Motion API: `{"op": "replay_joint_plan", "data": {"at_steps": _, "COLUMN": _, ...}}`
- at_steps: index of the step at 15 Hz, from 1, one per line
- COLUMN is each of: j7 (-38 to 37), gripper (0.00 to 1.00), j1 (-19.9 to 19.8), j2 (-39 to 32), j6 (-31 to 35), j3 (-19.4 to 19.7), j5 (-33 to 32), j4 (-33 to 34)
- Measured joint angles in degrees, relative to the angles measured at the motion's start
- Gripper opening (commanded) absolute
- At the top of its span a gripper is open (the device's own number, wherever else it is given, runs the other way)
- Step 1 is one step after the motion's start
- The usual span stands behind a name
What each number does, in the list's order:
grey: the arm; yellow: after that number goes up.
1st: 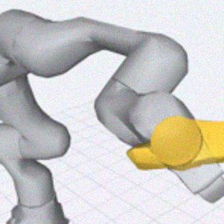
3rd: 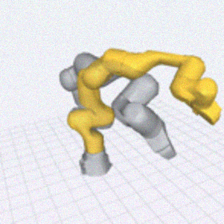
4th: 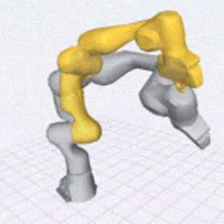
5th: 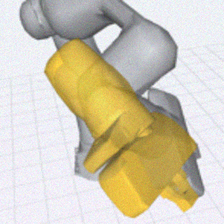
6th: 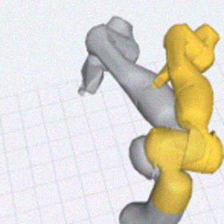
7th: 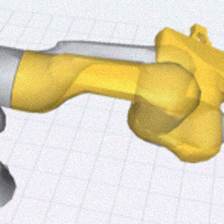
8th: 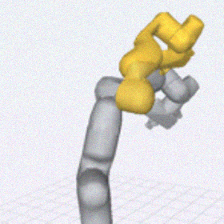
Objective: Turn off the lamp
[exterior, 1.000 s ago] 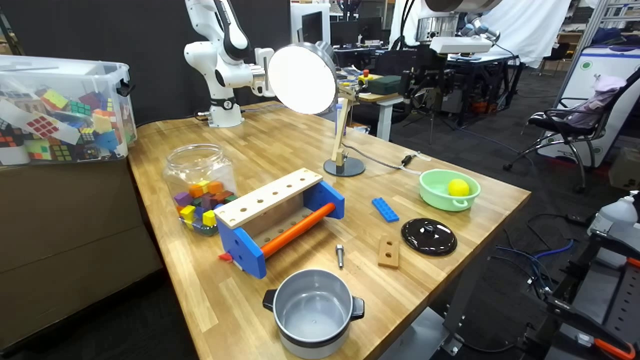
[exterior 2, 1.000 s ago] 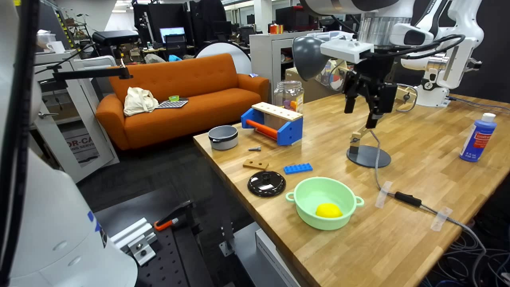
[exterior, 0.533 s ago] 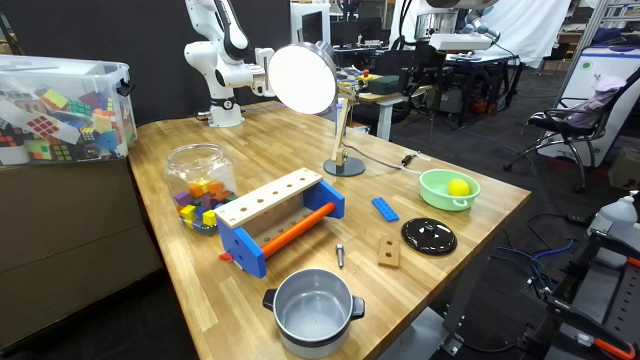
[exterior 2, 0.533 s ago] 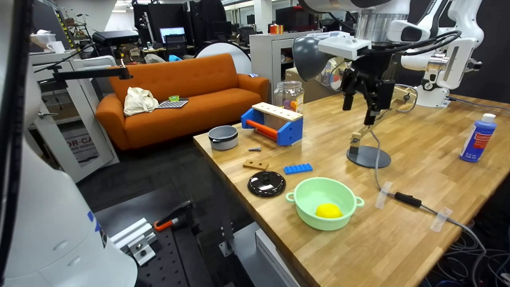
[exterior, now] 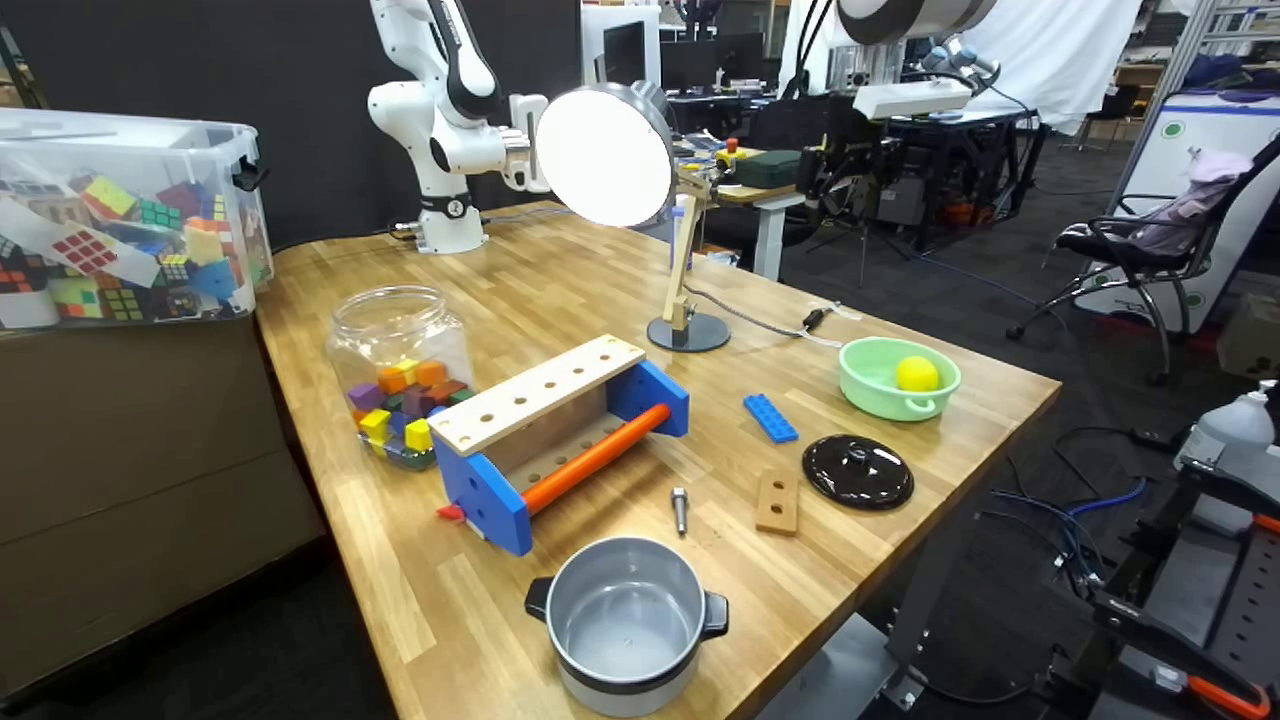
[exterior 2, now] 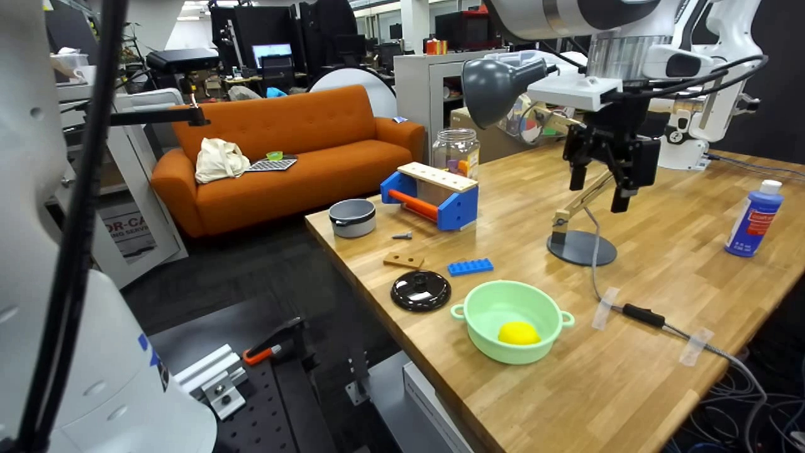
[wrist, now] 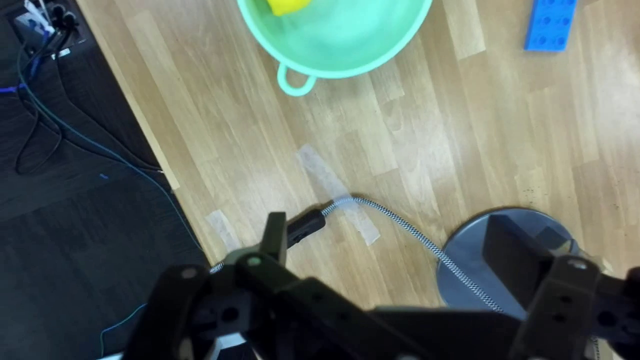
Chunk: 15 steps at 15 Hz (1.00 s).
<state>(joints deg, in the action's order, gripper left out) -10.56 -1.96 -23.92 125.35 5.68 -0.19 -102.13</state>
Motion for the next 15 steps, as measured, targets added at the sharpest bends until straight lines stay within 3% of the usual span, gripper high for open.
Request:
{"op": "replay_joint_plan", "data": {"at_steps": 7, "j7": 1.87, "gripper": 1.00, "j1": 0.11, "j2": -13.59, "j6": 0.12, "j3": 0.39, "j5": -4.57, "j4": 11.16}}
{"op": "replay_joint_plan", "data": {"at_steps": 15, "j7": 1.87, "gripper": 1.00, "j1": 0.13, "j2": -13.92, "j6": -0.03, "j3": 0.48, "j5": -4.60, "j4": 12.32}}
